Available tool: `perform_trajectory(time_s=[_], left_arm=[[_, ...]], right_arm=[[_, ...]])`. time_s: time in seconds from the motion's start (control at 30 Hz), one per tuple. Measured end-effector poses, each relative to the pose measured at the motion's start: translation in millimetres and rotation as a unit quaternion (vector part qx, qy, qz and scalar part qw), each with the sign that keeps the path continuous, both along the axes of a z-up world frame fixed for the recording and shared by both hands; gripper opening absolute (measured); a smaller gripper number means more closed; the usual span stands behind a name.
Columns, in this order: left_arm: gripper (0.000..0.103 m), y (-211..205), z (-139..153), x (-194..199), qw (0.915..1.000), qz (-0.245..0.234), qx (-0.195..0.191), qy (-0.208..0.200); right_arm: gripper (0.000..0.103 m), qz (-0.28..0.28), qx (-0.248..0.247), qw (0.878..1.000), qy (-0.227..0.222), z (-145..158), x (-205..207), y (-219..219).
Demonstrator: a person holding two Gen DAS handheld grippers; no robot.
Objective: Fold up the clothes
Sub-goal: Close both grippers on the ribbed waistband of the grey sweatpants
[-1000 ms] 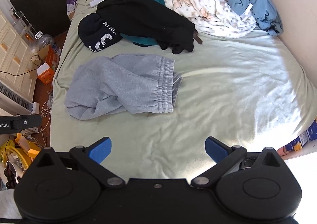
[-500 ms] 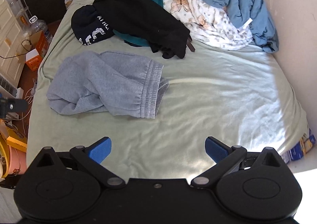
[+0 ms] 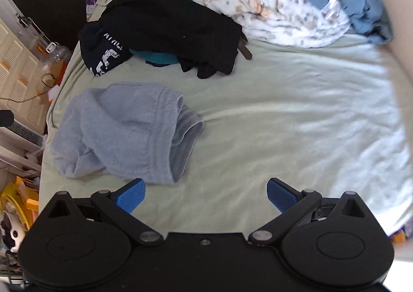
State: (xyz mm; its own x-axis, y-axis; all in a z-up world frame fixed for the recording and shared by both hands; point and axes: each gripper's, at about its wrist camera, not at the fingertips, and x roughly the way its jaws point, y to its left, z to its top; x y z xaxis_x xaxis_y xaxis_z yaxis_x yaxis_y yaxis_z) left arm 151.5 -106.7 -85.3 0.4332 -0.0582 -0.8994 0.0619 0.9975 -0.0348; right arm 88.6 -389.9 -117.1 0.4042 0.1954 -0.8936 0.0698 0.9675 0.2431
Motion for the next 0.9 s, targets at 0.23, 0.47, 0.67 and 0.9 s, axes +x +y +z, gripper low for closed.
perform_trajectory(time_s=[0.23,0.47,0.67,0.9], left_arm=[[0.102,-50.9,-60.6,50.6,0.9972,0.012,-0.065,0.034],[0.102,-96.3,-103.3,80.4,0.9991,-0.025,-0.02,0.029],[0.098,-118.8,-134.0,100.3,0.9978,-0.066,0.012,0.006],[0.087,-137.6,-169.5,125.4,0.9941,-0.091,0.052,0.029]], right_arm=[[0.1,0.071,0.012,0.997,-0.021,-61.7,61.1,-29.5],[0.085,0.187,-0.015,0.98,-0.07,-117.6,97.6,-20.0],[0.056,0.261,-0.021,0.963,-0.061,-164.3,122.0,-1.3],[0.055,0.273,-0.004,0.959,-0.073,-197.3,141.6,5.2]])
